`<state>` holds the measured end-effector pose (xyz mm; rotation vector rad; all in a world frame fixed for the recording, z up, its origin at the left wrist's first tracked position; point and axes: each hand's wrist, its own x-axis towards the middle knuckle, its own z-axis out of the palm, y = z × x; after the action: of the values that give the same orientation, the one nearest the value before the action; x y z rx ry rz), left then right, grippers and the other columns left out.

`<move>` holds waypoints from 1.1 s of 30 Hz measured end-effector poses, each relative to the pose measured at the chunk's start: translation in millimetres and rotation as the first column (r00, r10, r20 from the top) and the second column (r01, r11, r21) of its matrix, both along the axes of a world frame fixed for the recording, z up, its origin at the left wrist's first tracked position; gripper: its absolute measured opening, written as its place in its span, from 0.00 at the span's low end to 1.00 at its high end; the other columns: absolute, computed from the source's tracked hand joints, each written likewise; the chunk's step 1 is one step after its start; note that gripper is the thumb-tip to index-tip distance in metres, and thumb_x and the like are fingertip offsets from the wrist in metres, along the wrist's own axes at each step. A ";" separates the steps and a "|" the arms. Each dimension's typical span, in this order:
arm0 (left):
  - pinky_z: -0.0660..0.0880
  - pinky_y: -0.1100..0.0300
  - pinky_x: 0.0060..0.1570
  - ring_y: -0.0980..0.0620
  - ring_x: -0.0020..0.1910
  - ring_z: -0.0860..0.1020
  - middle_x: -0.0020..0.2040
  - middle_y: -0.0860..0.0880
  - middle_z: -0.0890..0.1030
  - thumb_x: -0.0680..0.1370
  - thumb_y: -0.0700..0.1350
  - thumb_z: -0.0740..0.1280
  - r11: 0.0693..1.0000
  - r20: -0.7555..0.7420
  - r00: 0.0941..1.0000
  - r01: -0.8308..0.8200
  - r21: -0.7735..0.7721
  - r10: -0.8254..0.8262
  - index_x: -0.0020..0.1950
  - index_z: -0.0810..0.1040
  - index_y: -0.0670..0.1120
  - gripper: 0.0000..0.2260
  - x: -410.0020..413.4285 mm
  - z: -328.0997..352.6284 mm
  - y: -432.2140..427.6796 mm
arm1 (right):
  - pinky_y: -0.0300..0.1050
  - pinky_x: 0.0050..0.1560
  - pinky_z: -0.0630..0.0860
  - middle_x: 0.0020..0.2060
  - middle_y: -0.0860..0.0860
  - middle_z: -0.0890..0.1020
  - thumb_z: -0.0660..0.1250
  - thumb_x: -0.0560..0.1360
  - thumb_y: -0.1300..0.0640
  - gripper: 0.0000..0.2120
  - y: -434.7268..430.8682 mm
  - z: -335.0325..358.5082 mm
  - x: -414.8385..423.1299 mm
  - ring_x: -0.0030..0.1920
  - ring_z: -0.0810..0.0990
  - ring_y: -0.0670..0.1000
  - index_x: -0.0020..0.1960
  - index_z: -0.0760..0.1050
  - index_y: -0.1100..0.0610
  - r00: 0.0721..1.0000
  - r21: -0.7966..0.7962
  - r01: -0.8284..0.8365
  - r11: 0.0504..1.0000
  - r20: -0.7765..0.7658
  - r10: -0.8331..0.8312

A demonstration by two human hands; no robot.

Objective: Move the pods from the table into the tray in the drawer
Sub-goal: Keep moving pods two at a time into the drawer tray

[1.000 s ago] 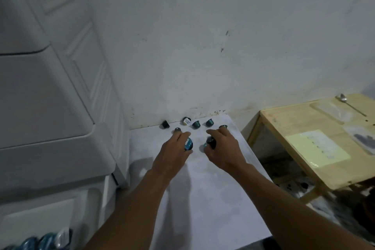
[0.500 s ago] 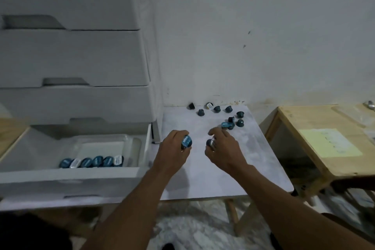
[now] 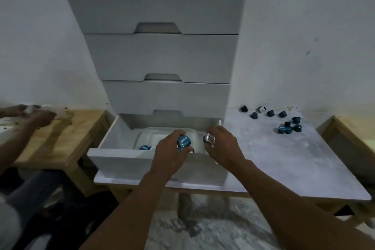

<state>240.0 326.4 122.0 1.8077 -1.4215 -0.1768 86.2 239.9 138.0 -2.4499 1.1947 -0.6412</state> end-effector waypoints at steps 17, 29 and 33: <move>0.70 0.61 0.57 0.50 0.55 0.76 0.58 0.47 0.79 0.71 0.42 0.73 0.989 0.020 0.999 -0.051 0.138 0.049 0.62 0.76 0.46 0.19 171.4 -6.9 31.6 | 0.46 0.59 0.70 0.60 0.55 0.75 0.66 0.74 0.59 0.19 41.2 -15.7 168.0 0.57 0.75 0.55 0.65 0.72 0.55 0.998 0.060 0.030 0.998 -0.060 -0.027; 0.70 0.61 0.53 0.49 0.53 0.74 0.57 0.46 0.73 0.73 0.41 0.70 0.907 0.140 0.984 0.038 0.418 -0.106 0.64 0.73 0.47 0.20 219.1 -34.6 -49.4 | 0.46 0.55 0.71 0.59 0.56 0.74 0.67 0.72 0.62 0.20 -39.2 -54.5 214.7 0.55 0.75 0.57 0.64 0.71 0.57 0.988 0.192 0.007 0.981 -0.152 0.023; 0.71 0.58 0.58 0.49 0.57 0.74 0.60 0.46 0.74 0.74 0.42 0.70 0.897 0.157 0.977 0.062 0.438 -0.144 0.65 0.73 0.45 0.20 219.5 -48.1 -70.3 | 0.46 0.57 0.72 0.59 0.56 0.74 0.68 0.72 0.61 0.20 -54.2 -72.7 220.8 0.56 0.76 0.57 0.63 0.73 0.58 0.981 0.244 -0.004 0.970 -0.187 0.051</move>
<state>459.6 256.1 73.9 2.1513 -1.7145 -0.4161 306.9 185.7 65.3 -2.3555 1.2265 -0.2356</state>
